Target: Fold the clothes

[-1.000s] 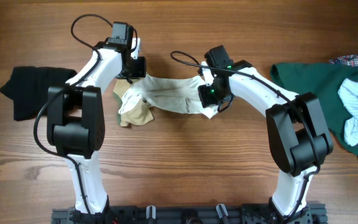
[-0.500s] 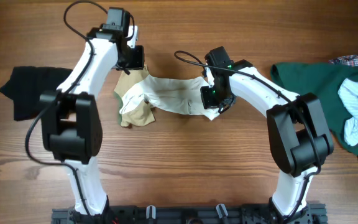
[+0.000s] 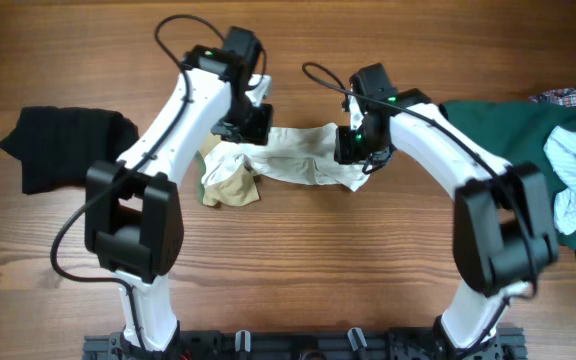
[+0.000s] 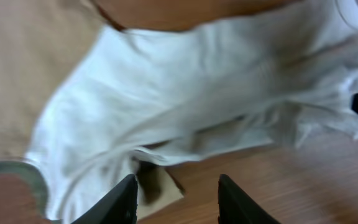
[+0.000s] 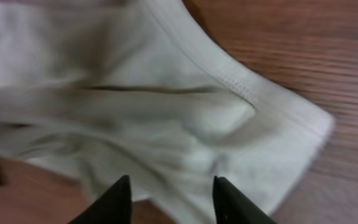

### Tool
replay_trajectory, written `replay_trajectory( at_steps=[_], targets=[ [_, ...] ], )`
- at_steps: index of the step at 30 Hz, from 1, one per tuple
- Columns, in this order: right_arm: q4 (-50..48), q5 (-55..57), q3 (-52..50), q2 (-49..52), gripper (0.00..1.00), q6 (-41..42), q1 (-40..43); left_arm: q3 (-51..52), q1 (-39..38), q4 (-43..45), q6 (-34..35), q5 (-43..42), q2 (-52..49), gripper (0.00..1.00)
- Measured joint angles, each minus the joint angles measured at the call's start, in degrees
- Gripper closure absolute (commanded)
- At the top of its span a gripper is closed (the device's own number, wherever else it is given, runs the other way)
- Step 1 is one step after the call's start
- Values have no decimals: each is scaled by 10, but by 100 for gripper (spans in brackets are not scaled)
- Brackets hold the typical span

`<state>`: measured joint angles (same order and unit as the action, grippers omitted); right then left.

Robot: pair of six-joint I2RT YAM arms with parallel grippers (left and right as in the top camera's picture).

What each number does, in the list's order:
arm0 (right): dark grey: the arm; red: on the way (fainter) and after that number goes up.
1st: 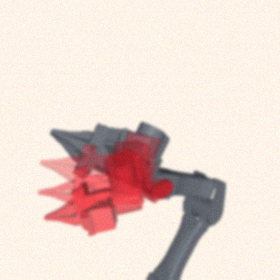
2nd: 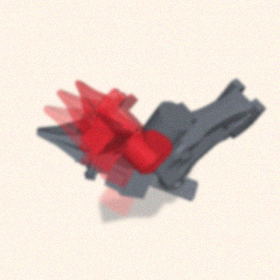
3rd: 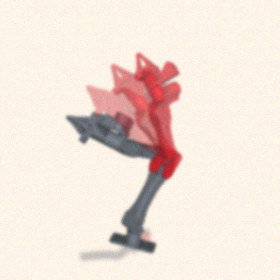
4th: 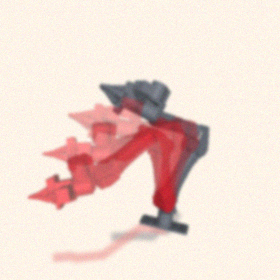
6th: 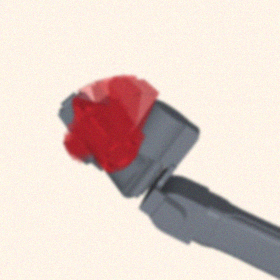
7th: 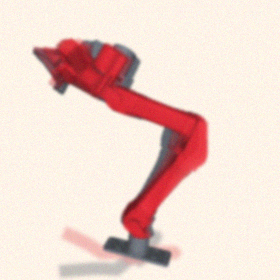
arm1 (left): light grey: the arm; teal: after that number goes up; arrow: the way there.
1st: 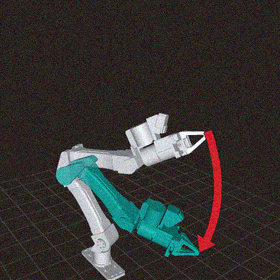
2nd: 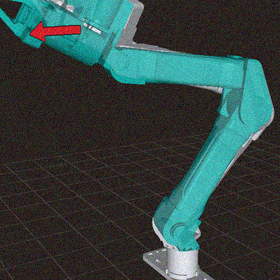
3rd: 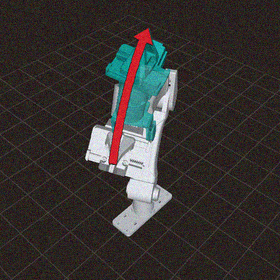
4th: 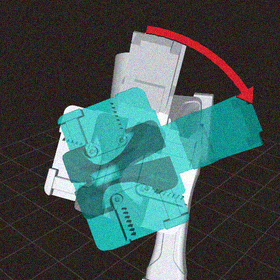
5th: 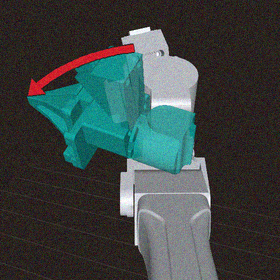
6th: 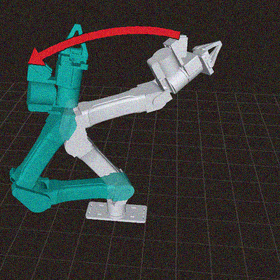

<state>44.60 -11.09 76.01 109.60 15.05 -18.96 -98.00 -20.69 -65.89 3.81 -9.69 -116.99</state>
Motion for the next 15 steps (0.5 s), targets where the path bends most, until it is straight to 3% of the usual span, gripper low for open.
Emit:
replay_trajectory(
  at_steps=[7, 15],
  targets=[
    [13, -5, 0, -46, 49, 20, 2, 5, -36, -86, 37, 58, 0, 66],
    [16, -7, 0, -46, 49, 49, 69, 107, -73, -54, 128, 77, 0, 70]
  ],
)
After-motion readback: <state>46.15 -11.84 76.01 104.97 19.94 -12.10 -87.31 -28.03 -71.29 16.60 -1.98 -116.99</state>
